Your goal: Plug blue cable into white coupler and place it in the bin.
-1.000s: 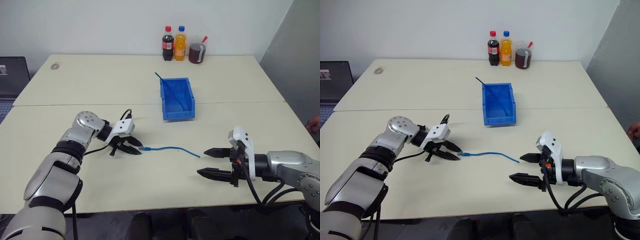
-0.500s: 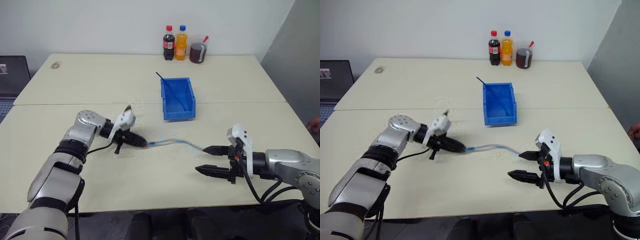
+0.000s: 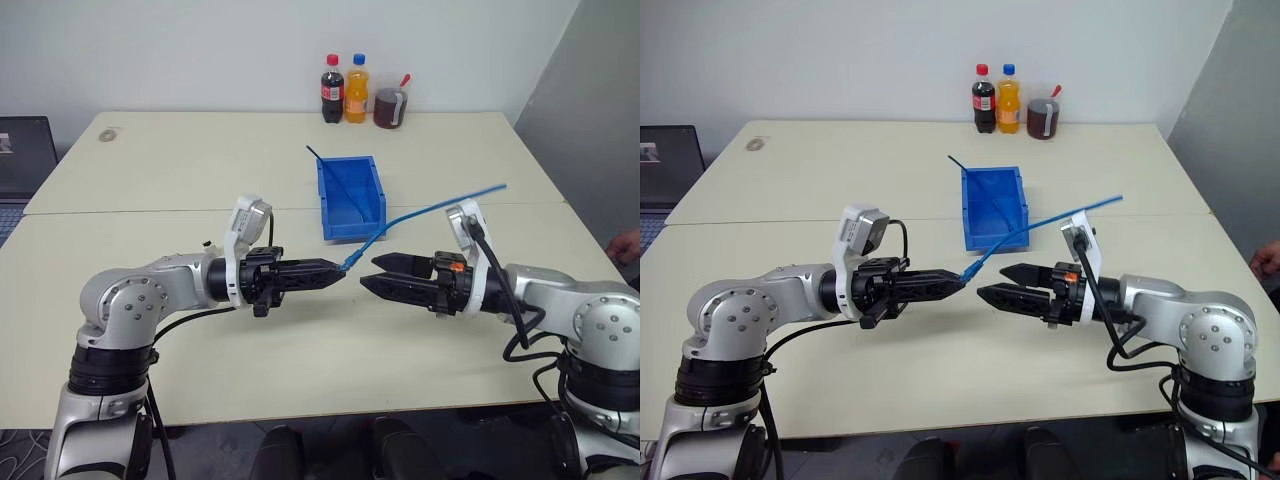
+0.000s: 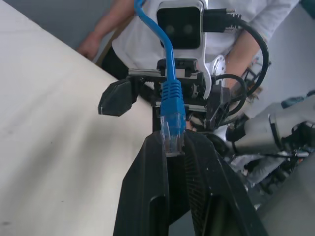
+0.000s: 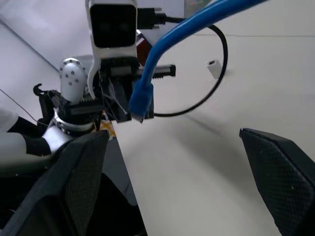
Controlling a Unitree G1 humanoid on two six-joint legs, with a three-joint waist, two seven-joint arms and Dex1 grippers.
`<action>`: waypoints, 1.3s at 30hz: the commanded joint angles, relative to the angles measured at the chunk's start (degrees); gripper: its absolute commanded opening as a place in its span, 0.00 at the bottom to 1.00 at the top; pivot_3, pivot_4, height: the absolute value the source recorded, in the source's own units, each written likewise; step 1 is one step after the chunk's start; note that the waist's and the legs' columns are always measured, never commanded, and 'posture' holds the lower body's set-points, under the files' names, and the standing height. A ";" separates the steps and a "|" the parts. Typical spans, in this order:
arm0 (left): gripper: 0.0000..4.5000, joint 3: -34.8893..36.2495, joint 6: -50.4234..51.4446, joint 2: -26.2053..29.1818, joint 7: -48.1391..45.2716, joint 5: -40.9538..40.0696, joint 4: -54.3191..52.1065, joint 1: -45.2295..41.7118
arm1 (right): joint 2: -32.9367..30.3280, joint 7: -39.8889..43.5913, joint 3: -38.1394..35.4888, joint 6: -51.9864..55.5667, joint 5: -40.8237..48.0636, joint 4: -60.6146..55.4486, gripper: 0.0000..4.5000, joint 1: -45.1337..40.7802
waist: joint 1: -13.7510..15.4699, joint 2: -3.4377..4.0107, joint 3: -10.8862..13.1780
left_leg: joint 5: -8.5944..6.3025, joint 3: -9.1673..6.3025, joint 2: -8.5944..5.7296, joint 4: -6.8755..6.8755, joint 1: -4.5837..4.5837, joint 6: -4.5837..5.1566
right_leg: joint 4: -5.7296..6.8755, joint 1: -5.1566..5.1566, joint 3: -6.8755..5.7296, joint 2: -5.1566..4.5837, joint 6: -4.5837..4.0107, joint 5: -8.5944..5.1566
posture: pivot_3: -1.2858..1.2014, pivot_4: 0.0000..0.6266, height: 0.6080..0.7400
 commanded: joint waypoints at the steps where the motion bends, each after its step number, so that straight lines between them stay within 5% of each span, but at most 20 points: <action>1: 0.04 2.46 1.30 -1.62 5.81 -5.80 -3.69 0.93 | -0.14 -0.09 1.91 -0.73 3.17 -0.06 1.00 -1.16 | 0.07 0.00 0.00 | 0.00 0.01 -0.01 0.00 0.00 0.00 | -0.01 0.00 0.01 0.00 0.00 0.00 | 0.52 0.24 1.00; 5: 0.04 2.54 1.35 -1.94 8.54 -8.27 -5.14 2.04 | -0.01 -0.64 3.20 -1.48 4.76 1.08 1.00 -2.22 | 0.10 0.00 0.00 | 0.00 0.06 -0.01 -0.01 -0.03 0.00 | -0.10 0.00 0.01 0.00 0.00 0.00 | 0.52 0.24 1.00; 8: 0.04 2.28 1.04 -1.94 9.69 -9.37 -6.10 2.85 | 0.22 -1.41 3.55 -2.07 5.84 2.38 0.90 -3.27 | 0.11 0.00 0.00 | 0.00 0.09 0.00 -0.02 -0.03 0.00 | -0.11 -0.01 0.02 0.00 0.00 0.00 | 0.52 0.24 1.00; 21: 0.04 0.99 -0.03 -1.06 9.52 -9.95 -5.87 3.50 | -2.46 -4.82 4.13 -3.47 13.08 4.35 0.21 -3.88 | 0.11 0.00 0.00 | 0.00 0.10 -0.01 -0.04 -0.04 0.00 | -0.16 -0.01 0.02 0.00 -0.01 0.00 | 0.52 0.24 1.00; 39: 0.04 -0.40 -1.14 -0.13 7.77 -8.78 -5.72 3.93 | -5.58 -7.33 4.06 -6.19 17.49 7.03 0.21 -4.91 | 0.14 0.00 0.00 | 0.00 0.12 0.00 -0.09 -0.05 0.00 | -0.24 -0.02 0.02 0.00 0.00 0.00 | 0.52 0.24 1.00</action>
